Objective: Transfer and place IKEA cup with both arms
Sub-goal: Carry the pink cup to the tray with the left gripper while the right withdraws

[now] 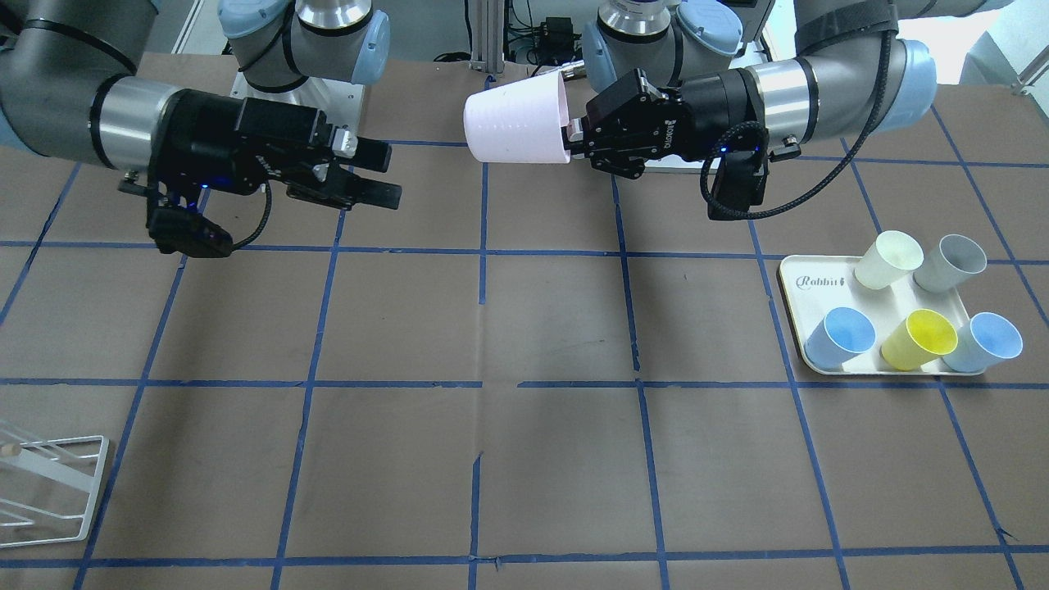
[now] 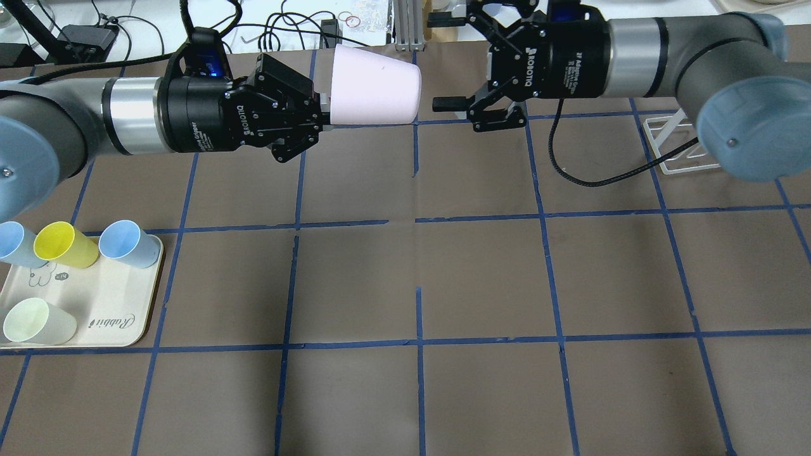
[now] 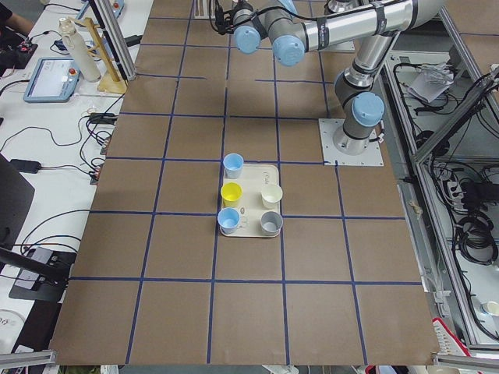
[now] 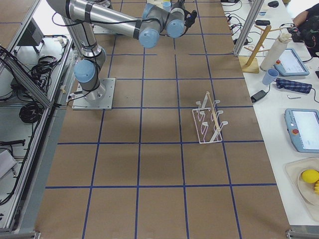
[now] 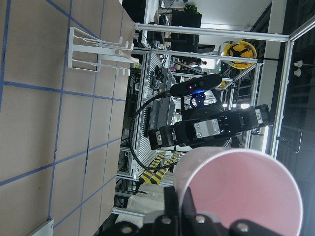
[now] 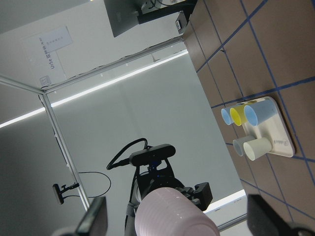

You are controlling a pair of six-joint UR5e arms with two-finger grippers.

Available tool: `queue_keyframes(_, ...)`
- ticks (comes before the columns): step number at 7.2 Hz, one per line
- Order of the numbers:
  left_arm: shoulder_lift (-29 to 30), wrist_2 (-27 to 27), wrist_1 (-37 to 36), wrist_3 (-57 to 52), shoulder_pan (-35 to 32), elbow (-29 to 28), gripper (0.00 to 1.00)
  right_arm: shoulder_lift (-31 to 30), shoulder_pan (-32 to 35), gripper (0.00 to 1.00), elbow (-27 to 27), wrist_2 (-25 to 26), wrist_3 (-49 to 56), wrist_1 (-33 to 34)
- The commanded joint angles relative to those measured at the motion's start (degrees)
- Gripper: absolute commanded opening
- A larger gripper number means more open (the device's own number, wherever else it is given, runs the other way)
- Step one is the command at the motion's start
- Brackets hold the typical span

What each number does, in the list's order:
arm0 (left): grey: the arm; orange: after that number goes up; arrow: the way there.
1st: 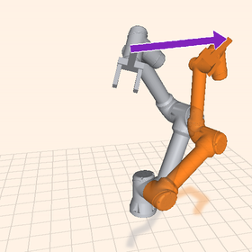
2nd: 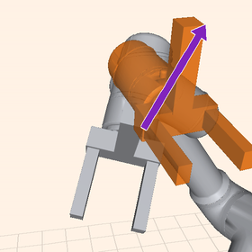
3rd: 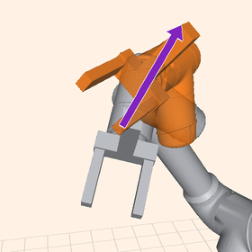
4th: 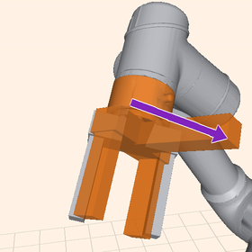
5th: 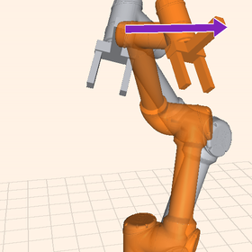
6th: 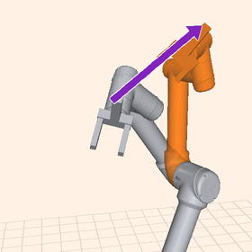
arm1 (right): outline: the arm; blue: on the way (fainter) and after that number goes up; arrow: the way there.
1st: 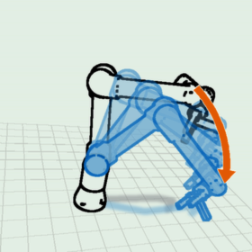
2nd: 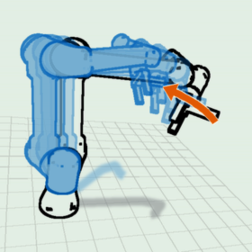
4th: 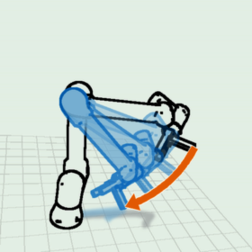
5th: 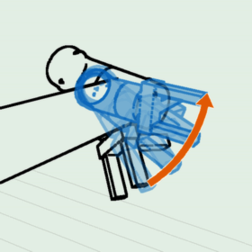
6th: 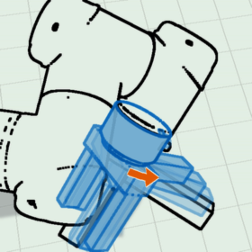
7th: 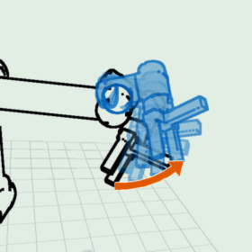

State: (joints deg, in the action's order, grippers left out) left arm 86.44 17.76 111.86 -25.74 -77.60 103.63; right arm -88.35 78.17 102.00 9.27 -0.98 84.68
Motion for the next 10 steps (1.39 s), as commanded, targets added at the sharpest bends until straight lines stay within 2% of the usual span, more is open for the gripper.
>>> queue_keyframes(1,0.2,17.9,-1.9,0.2,6.0,-2.9,0.0,-0.7,-2.2,1.0,-0.7,10.7,-2.1,0.0)
queue_keyframes(2,0.7,29.3,-6.5,0.2,8.2,-3.3,0.0,-2.5,-2.1,1.0,-2.0,16.7,-4.2,0.2)
queue_keyframes(3,-0.1,38.8,-10.7,0.0,8.5,-2.3,0.0,-4.4,-2.1,1.0,-3.7,26.9,-8.1,0.1)
queue_keyframes(4,0.0,50.7,-13.7,-1.1,9.0,-2.0,0.0,-6.7,-1.6,1.0,-4.9,36.8,-12.2,1.3)
queue_keyframes(5,0.7,57.9,-16.1,-2.5,11.1,-1.8,0.0,-8.2,-1.2,1.0,-4.9,43.4,-12.9,1.5)
queue_keyframes(6,0.8,60.0,-17.2,-7.9,15.9,-0.2,0.0,-8.6,-0.3,1.0,-5.1,53.6,-13.0,1.5)
queue_keyframes(7,1.4,62.2,-22.3,-16.0,22.1,3.9,0.0,-9.0,1.6,1.0,-5.1,63.8,-12.9,2.2)
queue_keyframes(8,1.6,63.7,-29.8,-22.9,27.0,9.1,0.0,-9.5,5.1,1.0,-5.1,70.9,-12.9,3.8)
queue_keyframes(9,2.0,64.2,-34.6,-25.0,29.8,12.3,0.0,-9.2,9.8,1.0,-4.9,78.6,-12.8,4.2)
queue_keyframes(10,1.9,65.7,-35.0,-25.8,30.7,12.5,0.0,-9.2,13.0,1.0,-4.3,85.3,-12.5,4.4)
